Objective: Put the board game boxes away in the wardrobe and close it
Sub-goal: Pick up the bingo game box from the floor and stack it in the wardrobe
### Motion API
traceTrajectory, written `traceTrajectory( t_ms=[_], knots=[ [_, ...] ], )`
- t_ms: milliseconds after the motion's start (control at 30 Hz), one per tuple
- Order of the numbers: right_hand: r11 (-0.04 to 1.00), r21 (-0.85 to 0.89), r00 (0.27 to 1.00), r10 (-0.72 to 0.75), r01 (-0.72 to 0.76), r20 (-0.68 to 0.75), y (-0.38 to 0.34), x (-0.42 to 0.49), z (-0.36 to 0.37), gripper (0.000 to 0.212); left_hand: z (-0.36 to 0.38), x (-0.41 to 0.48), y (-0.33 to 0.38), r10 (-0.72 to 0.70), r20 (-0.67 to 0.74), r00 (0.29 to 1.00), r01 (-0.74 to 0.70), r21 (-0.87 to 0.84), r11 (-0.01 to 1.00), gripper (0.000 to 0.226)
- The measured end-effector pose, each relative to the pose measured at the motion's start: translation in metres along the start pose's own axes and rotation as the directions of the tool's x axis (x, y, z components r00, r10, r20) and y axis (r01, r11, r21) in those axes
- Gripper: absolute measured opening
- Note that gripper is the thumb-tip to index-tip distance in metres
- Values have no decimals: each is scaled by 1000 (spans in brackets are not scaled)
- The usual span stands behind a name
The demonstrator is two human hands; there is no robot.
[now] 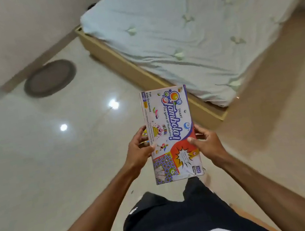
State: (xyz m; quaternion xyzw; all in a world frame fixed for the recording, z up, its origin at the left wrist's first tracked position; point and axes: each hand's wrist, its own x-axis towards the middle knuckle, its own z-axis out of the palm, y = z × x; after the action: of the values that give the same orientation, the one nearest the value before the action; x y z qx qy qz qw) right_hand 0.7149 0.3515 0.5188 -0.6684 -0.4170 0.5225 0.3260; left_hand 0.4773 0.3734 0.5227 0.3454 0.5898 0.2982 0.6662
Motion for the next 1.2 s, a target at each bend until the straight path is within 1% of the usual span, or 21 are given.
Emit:
traceTrajectory(
  t_ms=[133, 300, 367, 467, 500, 600, 667, 700, 833, 933, 1100, 1200],
  knots=[
    [992, 109, 976, 77, -55, -203, 44, -9, -106, 50, 121, 36, 22, -13, 182, 983, -14, 151, 988, 76],
    [983, 173, 911, 121, -55, -395, 81, -21, -233, 45, 276, 67, 34, 15, 357, 934, -125, 287, 950, 79],
    [981, 188, 868, 137, -52, -477, 93, -27, -288, 45, 340, 76, 39, 21, 437, 899, -178, 322, 930, 82],
    [980, 191, 828, 147, -49, -541, 104, -25, -343, 48, 405, 92, 49, 37, 522, 852, -250, 345, 905, 78],
    [978, 200, 806, 159, -51, -570, 109, -25, -366, 50, 432, 98, 51, 25, 549, 836, -254, 346, 903, 77],
    [974, 218, 747, 186, -57, -639, 121, -17, -420, 53, 498, 119, 60, 15, 590, 808, -266, 341, 902, 82],
    [972, 229, 706, 202, -58, -679, 128, -2, -460, 54, 546, 142, 69, 0, 622, 783, -280, 352, 893, 78],
    [972, 227, 698, 204, -60, -687, 129, 3, -472, 54, 558, 151, 72, -7, 629, 777, -282, 360, 889, 79],
    [975, 217, 644, 200, -55, -738, 136, 46, -561, 52, 656, 211, 92, -15, 679, 734, -320, 364, 875, 80],
    [972, 224, 620, 220, -72, -753, 135, 79, -631, 54, 732, 253, 113, -18, 712, 702, -353, 369, 860, 77],
    [962, 249, 577, 265, -109, -772, 123, 128, -743, 54, 850, 315, 157, -84, 749, 657, -351, 402, 846, 78],
    [964, 241, 557, 261, -110, -789, 116, 159, -804, 51, 914, 346, 182, -99, 756, 647, -352, 411, 841, 77]
  ],
)
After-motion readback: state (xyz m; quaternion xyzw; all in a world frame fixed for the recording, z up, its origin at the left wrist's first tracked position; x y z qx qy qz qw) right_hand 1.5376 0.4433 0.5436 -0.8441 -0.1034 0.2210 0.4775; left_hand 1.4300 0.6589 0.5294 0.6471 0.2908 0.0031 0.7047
